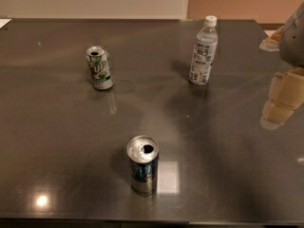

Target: Move blue plastic bottle near redbull can

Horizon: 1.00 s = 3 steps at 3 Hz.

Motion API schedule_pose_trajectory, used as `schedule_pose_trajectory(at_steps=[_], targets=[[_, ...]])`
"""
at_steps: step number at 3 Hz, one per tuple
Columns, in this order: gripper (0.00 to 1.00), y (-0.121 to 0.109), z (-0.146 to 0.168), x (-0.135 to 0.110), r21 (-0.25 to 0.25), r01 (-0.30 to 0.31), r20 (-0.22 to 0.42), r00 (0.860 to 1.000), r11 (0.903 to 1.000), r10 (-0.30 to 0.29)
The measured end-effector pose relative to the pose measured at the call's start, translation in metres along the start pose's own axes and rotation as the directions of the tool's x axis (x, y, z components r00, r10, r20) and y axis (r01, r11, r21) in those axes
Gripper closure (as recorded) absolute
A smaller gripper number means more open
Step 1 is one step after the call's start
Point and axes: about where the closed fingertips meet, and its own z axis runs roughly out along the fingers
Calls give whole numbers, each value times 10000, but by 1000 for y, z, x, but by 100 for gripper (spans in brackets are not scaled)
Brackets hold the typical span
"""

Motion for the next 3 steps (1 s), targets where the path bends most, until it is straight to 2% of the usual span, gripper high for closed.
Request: schedule_pose_trajectory(at_steps=[1,2,3], targets=[[0,0,0,0,2,0,1,10000,10000,0],[0,-18,1,-4,190,-490,90,9988,9986,488],[0,-49,7,-7,418,-1456,459,9886,9885,1437]])
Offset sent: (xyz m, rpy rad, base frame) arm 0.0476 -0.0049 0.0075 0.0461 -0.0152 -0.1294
